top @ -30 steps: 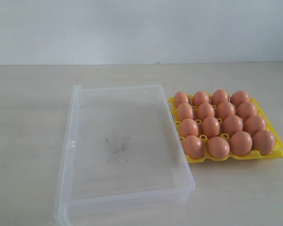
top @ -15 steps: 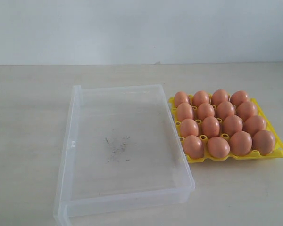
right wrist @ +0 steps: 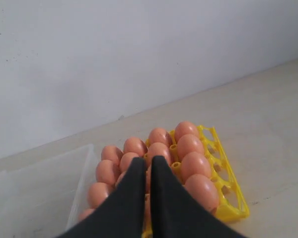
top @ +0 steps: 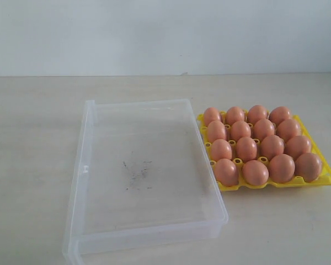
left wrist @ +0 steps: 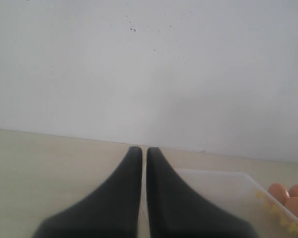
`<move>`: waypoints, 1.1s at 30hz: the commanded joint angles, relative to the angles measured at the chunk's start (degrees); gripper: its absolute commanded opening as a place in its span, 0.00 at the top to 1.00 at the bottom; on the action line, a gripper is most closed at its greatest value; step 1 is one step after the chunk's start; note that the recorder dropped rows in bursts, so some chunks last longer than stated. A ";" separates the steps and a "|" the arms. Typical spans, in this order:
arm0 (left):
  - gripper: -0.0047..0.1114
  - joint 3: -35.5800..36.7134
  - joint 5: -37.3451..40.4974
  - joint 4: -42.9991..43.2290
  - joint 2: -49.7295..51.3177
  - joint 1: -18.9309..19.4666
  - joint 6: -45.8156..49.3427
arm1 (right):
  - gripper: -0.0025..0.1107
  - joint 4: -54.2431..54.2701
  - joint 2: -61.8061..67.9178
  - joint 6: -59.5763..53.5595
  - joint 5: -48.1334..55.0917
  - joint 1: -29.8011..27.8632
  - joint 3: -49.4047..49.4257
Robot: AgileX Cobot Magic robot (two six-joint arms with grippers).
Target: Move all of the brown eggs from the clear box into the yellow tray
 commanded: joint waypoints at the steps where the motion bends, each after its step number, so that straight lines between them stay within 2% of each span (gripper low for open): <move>1: 0.93 -0.18 -0.92 -0.61 -0.15 -0.33 -0.42 | 0.98 -1.52 -0.25 -5.18 2.88 -1.69 0.00; 6: 0.93 -0.18 -0.92 -0.61 -0.15 -0.33 -0.42 | 0.98 -0.85 -0.25 -3.88 5.93 -5.14 0.00; 13: 0.93 -0.18 -0.92 -0.61 -0.15 -0.33 -0.42 | 0.98 -0.57 -0.25 9.66 6.32 -6.79 0.00; 33: 0.93 -0.18 -0.92 -0.61 -0.15 -0.33 -0.42 | 0.98 -0.57 -0.25 9.75 6.43 -6.79 0.00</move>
